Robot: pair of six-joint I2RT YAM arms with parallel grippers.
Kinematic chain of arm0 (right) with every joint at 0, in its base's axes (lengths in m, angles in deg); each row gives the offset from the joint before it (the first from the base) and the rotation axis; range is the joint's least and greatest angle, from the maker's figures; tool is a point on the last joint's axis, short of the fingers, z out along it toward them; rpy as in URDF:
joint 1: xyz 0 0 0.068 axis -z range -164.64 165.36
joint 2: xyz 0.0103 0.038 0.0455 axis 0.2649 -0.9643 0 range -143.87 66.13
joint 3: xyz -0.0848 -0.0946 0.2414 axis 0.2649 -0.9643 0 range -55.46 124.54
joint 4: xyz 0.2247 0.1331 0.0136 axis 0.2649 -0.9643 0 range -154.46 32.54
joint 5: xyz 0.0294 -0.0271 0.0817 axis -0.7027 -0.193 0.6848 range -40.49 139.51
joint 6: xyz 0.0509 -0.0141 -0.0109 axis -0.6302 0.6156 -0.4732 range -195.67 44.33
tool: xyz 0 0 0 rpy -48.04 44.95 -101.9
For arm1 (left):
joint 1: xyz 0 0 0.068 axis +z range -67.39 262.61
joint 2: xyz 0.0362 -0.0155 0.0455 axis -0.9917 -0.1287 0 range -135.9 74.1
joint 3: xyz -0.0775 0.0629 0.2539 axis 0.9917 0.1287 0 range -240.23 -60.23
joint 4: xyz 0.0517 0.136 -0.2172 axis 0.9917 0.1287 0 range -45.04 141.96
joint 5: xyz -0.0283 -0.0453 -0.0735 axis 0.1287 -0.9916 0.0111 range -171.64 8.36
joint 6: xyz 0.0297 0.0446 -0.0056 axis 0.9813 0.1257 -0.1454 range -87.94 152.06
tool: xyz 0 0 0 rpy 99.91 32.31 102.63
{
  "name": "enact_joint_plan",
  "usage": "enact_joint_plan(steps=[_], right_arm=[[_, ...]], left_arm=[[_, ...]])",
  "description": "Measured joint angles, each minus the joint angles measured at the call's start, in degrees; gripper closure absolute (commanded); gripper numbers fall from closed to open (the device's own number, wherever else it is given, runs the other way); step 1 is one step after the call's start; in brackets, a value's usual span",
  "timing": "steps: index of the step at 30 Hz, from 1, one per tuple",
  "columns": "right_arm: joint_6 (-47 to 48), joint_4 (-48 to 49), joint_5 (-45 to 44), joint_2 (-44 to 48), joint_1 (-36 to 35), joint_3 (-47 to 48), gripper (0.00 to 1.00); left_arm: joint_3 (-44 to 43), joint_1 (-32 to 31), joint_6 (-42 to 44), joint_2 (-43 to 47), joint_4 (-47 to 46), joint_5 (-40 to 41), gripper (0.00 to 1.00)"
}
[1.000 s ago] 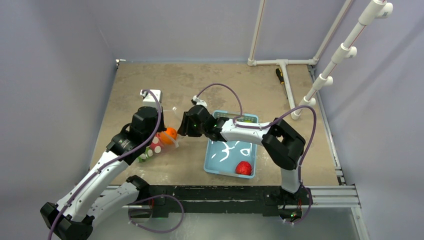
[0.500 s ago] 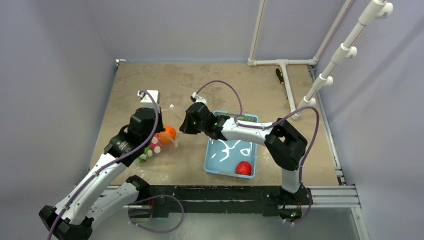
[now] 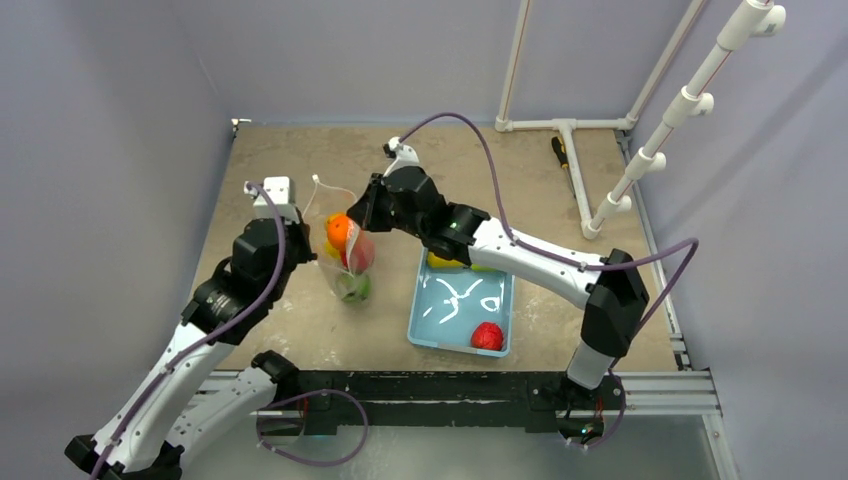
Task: Place the food in the zip-top bag and seal the zipper
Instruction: Adjust the zipper food storage bag at the center of the board.
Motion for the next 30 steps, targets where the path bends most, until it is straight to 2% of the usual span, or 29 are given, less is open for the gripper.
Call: enact_joint_plan(steps=[5, 10, 15, 21, 30], right_arm=[[2.51, -2.12, -0.92, 1.68, 0.20, 3.65, 1.00], [3.85, -2.60, -1.86, 4.96, 0.24, 3.15, 1.00], [3.67, 0.79, -1.25, 5.38, 0.59, -4.87, 1.00], [3.45, -0.68, -0.28, 2.29, 0.76, -10.19, 1.00], [4.63, -1.79, -2.89, 5.22, 0.87, -3.21, 1.00]], left_arm=[[-3.15, 0.00, -1.29, 1.84, 1.92, 2.01, 1.00], [-2.45, 0.00, -4.85, 2.86, 2.82, 4.74, 1.00], [3.54, 0.00, -11.17, -0.09, 3.50, 5.18, 1.00], [8.20, 0.00, -15.41, -4.04, 4.57, 2.86, 1.00], [0.46, 0.00, -13.38, -1.92, 4.48, 3.93, 1.00]])
